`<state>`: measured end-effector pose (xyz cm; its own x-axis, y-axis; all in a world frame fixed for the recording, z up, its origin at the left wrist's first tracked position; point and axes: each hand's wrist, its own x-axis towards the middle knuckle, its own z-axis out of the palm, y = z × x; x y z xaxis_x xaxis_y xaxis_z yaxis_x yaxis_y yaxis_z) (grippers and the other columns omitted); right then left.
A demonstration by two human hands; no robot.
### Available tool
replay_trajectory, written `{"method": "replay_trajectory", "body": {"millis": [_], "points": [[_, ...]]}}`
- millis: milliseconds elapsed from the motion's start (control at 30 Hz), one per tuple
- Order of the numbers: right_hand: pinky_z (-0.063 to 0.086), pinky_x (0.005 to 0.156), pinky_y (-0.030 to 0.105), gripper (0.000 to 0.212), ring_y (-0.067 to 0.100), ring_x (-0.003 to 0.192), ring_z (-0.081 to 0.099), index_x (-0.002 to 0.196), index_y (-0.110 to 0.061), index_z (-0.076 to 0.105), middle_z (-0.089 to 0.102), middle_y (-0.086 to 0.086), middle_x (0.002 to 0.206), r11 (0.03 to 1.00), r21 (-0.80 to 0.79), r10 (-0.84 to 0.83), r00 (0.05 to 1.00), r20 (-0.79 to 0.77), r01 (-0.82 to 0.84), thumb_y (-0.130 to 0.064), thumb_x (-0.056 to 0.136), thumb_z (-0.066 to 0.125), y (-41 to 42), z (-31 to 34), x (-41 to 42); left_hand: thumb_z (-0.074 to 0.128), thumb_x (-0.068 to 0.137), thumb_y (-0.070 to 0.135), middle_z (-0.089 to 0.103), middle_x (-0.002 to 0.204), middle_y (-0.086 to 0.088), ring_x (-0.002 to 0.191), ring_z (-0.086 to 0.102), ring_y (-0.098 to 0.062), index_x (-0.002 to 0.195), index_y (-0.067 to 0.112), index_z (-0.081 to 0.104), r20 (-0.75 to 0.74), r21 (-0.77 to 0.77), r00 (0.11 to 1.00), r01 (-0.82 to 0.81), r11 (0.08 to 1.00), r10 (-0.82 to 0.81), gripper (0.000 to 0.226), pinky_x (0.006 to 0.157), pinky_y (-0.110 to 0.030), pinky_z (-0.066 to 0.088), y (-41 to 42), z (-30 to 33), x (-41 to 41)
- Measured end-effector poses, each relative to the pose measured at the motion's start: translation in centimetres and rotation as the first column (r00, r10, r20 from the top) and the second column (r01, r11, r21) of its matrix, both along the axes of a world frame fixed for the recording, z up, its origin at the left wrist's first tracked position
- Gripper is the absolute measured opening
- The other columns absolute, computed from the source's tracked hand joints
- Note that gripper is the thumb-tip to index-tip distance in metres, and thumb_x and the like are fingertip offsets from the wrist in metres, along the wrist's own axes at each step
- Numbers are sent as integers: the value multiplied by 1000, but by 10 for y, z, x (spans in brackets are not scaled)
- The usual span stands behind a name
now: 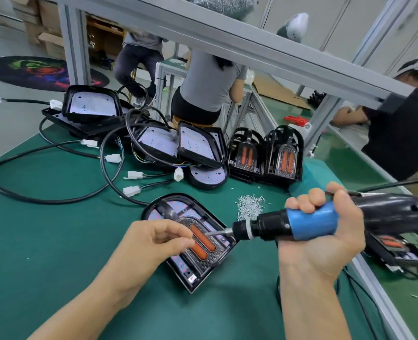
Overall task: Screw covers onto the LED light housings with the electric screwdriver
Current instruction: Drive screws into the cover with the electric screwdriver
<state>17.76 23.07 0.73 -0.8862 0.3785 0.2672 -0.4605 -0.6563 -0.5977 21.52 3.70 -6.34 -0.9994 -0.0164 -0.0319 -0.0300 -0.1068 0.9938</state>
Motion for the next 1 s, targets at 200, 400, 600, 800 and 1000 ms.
{"method": "replay_trajectory", "body": {"millis": [200,400,600,800,1000], "points": [[43,53,19,7,8,47,44,84,-17,50,49,-6,58,999,26,-17,1000,-26,18,-21,78,48,7,1,16,69,79,-3,74,75,-7,70,69,-9,78,10,76,-37,-32,999,-24,999,22,15,66,-8,47,15,6,7],[41,55,20,7,9,47,44,85,-18,51,49,-5,57,992,40,-119,991,-57,122,-18,78,49,28,2,23,67,85,11,70,70,7,55,62,-7,76,25,72,-164,-308,986,-32,951,-21,17,50,-17,48,45,20,-23],[42,54,22,11,11,47,45,85,-16,51,48,-4,56,976,40,-212,976,-49,214,-12,75,54,48,4,17,54,88,18,70,93,3,90,60,-21,87,24,70,-227,-907,931,-96,409,-285,17,79,-31,39,101,25,-97],[42,54,21,15,11,45,44,84,-16,51,46,-3,54,961,45,-273,962,19,272,-10,71,56,68,-5,13,46,84,1,46,61,-2,76,54,-28,60,19,32,31,-999,940,26,-20,-338,33,97,-38,33,124,2,-135],[42,53,21,15,11,45,45,83,-16,52,47,-3,54,961,17,-277,960,33,277,-10,71,57,76,-9,10,45,81,-4,37,59,-2,58,38,-22,61,16,26,68,-990,934,18,-143,-350,34,92,-37,30,128,2,-138]]}}
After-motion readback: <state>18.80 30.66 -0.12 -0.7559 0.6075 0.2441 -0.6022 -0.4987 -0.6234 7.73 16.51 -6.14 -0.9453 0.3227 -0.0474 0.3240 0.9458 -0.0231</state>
